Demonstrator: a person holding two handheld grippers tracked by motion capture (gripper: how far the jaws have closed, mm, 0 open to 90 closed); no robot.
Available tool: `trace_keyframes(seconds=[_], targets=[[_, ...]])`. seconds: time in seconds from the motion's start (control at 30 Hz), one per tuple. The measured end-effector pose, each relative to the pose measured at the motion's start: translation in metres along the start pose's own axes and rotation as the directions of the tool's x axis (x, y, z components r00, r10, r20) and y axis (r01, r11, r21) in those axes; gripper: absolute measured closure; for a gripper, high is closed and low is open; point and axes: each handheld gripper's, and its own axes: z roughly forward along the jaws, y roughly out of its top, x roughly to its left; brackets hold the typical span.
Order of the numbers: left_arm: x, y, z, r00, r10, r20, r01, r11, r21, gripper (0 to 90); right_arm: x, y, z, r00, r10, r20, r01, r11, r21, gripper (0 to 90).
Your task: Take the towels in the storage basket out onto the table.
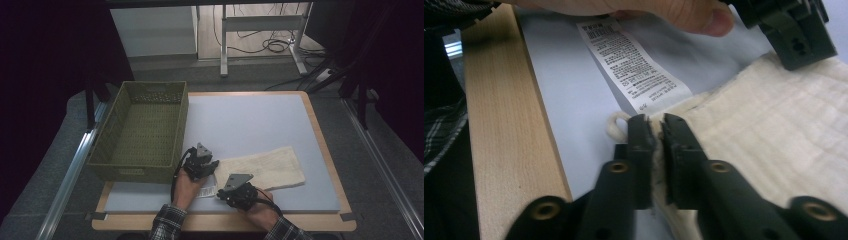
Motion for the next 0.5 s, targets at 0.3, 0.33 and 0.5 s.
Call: trace_keyframes(seconds=[0.3,0.33,0.5], targets=[[-0.004,0.004,0.0,0.998,-0.049,0.039,0.051,0.9983,-0.03,86.8,-0.004,0.003,-0.013,0.9987,0.04,-0.031,-0.041,0.999,-0.032,85.5],[-0.005,0.005,0.0,0.9981,-0.047,0.041,0.049,0.9983,-0.032,86.7,-0.005,0.003,-0.016,0.9987,0.039,-0.031,-0.041,0.998,-0.04,85.5],[-0.011,0.013,0.001,0.9988,-0.019,0.045,0.021,0.999,-0.04,86.3,-0.009,0.003,-0.027,0.9973,0.058,-0.044,-0.061,0.996,-0.069,85.4]])
